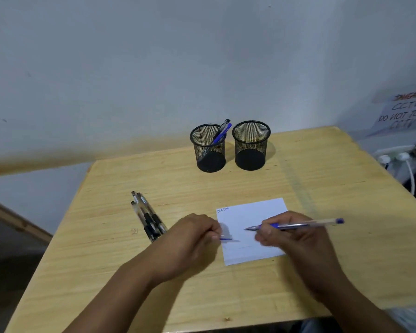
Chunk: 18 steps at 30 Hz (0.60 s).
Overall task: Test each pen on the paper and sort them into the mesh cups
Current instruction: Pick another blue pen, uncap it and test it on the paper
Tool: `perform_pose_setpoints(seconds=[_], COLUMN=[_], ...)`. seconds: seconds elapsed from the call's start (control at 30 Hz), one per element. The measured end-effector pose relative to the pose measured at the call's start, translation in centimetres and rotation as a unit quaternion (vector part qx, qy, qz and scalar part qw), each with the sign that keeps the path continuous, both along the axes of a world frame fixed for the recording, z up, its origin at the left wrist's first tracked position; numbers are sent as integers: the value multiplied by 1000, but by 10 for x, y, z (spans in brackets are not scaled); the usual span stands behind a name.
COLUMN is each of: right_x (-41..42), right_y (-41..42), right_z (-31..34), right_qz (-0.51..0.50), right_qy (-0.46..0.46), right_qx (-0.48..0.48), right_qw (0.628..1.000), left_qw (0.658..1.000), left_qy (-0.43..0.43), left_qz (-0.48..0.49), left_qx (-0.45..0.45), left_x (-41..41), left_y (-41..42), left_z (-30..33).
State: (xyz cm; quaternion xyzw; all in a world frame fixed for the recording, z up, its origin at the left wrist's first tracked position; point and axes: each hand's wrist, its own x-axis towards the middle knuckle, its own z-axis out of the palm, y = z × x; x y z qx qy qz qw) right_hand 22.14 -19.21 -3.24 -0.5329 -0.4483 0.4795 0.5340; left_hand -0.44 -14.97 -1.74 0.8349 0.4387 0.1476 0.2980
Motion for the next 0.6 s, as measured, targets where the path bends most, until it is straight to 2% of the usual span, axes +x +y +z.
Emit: perform_pose_setpoints(seconds=[0.1, 0.23, 0.43, 0.6], right_x=[11, 4, 2, -1], right_y=[6, 13, 13, 12], right_z=[1, -4, -11, -16], right_qz=[-4, 7, -7, -20], right_qy=[4, 1, -14, -56], right_qx=[-4, -39, -47, -64], right_qw=[1000, 999, 999, 996], left_qw=[999, 994, 967, 932], left_qy=[-37, -61, 2, 97], left_qz=[36, 93, 246, 308], left_qx=[-20, 0, 68, 166], left_x=[-13, -4, -7, -3], left_y=[-2, 0, 14, 25], left_z=[1, -2, -30, -46])
